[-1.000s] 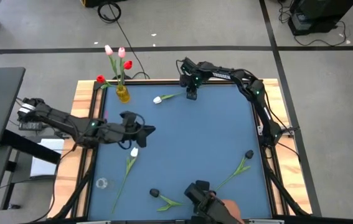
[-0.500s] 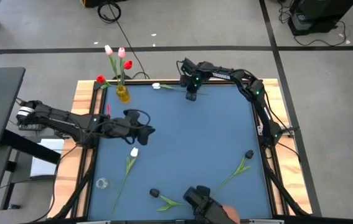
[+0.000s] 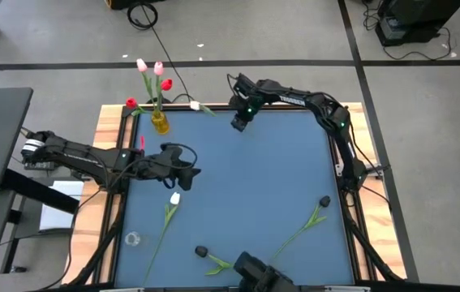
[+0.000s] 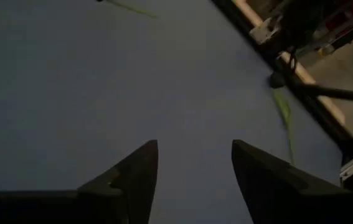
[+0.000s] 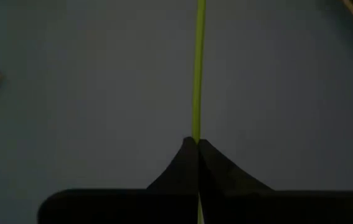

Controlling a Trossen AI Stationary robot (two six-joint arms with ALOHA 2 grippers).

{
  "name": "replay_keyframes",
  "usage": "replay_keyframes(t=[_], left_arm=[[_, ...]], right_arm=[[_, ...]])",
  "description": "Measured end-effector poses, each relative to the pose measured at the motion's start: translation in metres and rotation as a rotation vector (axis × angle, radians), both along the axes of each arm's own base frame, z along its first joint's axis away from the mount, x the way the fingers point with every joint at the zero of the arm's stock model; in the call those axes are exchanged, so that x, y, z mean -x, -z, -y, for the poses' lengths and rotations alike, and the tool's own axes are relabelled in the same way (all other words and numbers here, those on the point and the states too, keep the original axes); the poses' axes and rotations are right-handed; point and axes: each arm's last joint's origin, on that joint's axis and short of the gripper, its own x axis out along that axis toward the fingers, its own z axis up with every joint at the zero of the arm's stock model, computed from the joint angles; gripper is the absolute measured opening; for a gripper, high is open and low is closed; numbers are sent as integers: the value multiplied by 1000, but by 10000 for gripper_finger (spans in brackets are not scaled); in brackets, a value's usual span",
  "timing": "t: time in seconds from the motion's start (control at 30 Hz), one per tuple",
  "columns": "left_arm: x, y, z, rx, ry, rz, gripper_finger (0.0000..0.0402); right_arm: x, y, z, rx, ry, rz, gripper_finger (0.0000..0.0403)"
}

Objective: Sort flowers into vase by color
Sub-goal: Put the top white flower into the transparent vase

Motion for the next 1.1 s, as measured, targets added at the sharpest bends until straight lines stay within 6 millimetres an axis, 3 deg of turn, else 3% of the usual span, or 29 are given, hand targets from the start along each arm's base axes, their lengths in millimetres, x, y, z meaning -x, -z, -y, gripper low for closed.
replay_keyframes(t=[0.23, 0.4, 0.57, 0.67, 0.93, 1.1], left_arm=[[-5, -8, -2, -62, 11, 80, 206], [-2, -12, -3, -74, 12, 93, 206], [3, -17, -4, -77, 14, 112, 206], [6, -18, -4, -103, 28, 99, 206], [2, -26, -4, -286, 138, 129, 206], [-2, -38, -9, -319, 111, 246, 206]], right_arm=[[-14, -57, -33, 23, 30, 162, 1], [-20, -86, -66, 70, 122, 173, 0], [-6, -76, -100, 80, 362, 134, 0], [5, -70, -130, 31, 422, 243, 0], [25, -80, -226, 124, 354, 608, 0], [28, -90, -270, 202, 257, 708, 1]])
